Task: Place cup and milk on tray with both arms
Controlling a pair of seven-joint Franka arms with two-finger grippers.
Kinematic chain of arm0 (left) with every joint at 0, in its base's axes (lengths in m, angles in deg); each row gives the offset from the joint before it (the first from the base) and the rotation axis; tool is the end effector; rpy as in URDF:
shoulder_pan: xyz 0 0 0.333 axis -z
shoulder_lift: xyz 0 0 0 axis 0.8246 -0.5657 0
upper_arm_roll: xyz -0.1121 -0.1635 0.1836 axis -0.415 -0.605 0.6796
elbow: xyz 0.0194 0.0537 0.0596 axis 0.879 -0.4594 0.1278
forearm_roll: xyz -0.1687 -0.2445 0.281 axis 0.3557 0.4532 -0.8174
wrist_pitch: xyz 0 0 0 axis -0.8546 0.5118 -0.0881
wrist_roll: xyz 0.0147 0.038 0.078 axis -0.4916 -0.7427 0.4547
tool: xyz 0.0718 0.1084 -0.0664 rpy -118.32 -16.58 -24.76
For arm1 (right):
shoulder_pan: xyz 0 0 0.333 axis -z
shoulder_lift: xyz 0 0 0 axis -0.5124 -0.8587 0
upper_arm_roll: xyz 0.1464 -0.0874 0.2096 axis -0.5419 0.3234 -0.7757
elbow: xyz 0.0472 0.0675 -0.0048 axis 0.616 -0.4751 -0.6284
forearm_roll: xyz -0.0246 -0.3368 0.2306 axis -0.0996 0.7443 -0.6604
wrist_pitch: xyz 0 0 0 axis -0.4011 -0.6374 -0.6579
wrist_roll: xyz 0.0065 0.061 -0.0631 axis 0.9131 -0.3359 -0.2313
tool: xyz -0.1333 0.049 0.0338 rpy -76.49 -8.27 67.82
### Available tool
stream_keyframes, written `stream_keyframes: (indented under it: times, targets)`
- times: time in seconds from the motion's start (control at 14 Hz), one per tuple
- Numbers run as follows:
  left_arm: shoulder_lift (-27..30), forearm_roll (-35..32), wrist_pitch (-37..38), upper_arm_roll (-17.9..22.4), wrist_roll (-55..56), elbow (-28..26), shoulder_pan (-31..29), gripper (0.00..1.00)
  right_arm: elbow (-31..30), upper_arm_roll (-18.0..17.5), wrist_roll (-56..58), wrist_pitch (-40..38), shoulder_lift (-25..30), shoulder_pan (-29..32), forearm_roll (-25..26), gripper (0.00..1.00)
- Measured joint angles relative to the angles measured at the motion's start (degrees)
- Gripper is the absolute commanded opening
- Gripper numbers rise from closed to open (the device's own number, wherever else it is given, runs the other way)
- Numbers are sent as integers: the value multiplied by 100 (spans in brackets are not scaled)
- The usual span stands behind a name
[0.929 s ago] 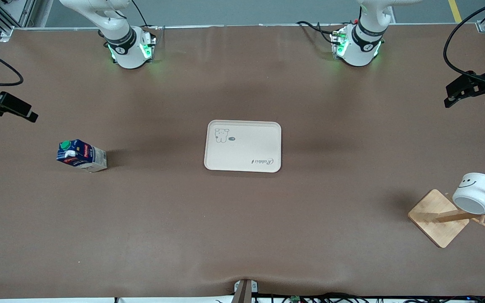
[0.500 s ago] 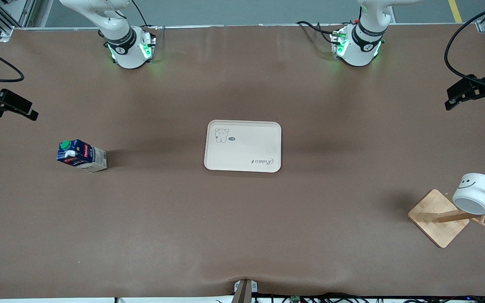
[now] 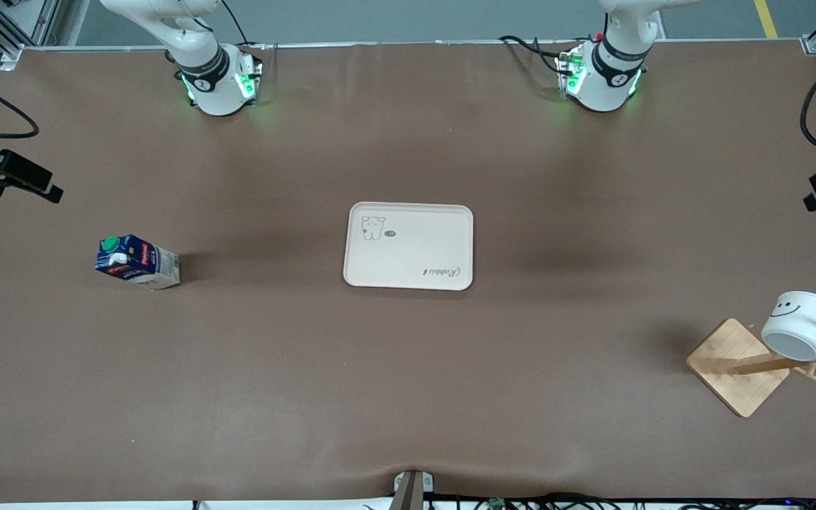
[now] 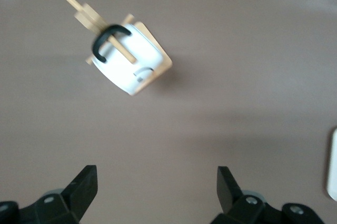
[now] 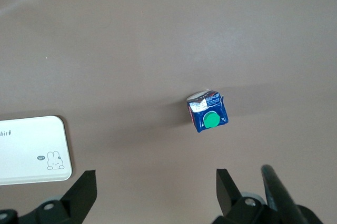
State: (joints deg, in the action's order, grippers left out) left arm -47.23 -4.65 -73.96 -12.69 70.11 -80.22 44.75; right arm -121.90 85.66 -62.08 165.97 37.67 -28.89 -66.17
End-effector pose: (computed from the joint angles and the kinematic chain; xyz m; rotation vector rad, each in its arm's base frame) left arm 0.5910 0.0859 0.5384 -3.0989 -0.0320 -0.2513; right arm 0.5722 -0.0179 0.5572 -3.0609 0.2355 0.0122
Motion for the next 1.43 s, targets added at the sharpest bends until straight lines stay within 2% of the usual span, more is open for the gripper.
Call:
stream_keyframes:
  times: [0.29, 0.43, 0.79, 1.14, 1.43]
  targets:
    - [211, 391, -1097, -3, -139, -966, -177, 100, -1, 18, 0, 0, 0, 2, 0, 100]
    - [295, 598, -1661, -2, -544, -1377, -322, 100, -1, 19, 0, 2, 0, 2, 0, 100]
    - [323, 1420, -2751, 0, -1629, -2088, -656, 100, -8, 19, 2, 3, -23, 2, 0, 100]
    - [8, 2856, -3091, 10, -3176, -2309, -1111, 100, -17, 20, 2, 5, -32, 3, 0, 100]
    - [-389, 3458, -3217, 11, -4133, -2220, -1290, 100, -43, 25, 2, 10, -50, 4, 0, 100]
